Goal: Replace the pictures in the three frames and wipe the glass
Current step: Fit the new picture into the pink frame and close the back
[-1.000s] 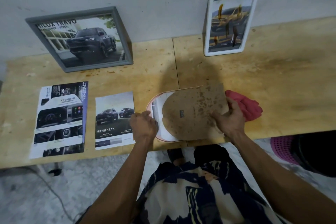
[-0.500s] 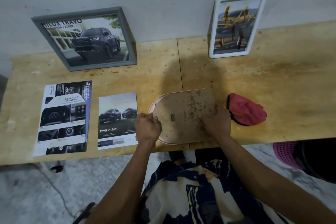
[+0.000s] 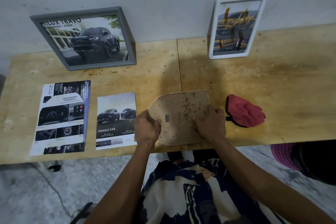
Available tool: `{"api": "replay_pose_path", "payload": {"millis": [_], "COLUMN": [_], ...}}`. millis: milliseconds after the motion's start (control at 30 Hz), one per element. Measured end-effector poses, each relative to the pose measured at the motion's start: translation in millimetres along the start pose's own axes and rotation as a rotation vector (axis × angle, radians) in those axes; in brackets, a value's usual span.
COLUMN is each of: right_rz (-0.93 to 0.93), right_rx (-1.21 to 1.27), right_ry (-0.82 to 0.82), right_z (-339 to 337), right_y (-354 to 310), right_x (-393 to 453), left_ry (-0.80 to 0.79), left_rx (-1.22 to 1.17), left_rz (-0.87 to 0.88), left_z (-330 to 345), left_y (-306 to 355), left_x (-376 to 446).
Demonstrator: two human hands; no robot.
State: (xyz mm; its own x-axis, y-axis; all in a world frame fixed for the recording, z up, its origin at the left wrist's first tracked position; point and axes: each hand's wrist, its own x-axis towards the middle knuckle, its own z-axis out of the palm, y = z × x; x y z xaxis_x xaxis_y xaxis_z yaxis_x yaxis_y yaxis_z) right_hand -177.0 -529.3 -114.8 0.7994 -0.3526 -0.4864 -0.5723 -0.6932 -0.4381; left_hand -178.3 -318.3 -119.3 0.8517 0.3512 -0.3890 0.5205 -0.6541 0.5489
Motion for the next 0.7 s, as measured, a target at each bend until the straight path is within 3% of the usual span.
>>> {"api": "replay_pose_path", "payload": {"millis": [100,200,367,600,700], "right_rz": [-0.174,-0.300,-0.338,-0.345,-0.421], "right_rx": [-0.117,-0.285,-0.344,-0.380,-0.450], "right_ry": [-0.004,-0.120,-0.235,-0.255,-0.341], "right_z": [-2.3,-4.4,-4.7,-9.7,-23.9], "right_y": [3.9,4.0,0.8,-3.9,-7.3], "right_x": [3.8,14.6,22.0,19.9,20.9], "left_ry": [-0.067,-0.131,-0.207,-0.176,-0.162], "left_rx": [0.083,0.224,0.274,0.309,0.322], "left_rz": [-0.004,0.088,0.079,0.078,0.083], "left_z": [1.8,3.9,7.9,9.3,7.4], "left_y": [2.0,4.4,1.1,7.7,10.7], "left_x": [-4.0,-7.8,-0.6,-2.6,-4.2]}}
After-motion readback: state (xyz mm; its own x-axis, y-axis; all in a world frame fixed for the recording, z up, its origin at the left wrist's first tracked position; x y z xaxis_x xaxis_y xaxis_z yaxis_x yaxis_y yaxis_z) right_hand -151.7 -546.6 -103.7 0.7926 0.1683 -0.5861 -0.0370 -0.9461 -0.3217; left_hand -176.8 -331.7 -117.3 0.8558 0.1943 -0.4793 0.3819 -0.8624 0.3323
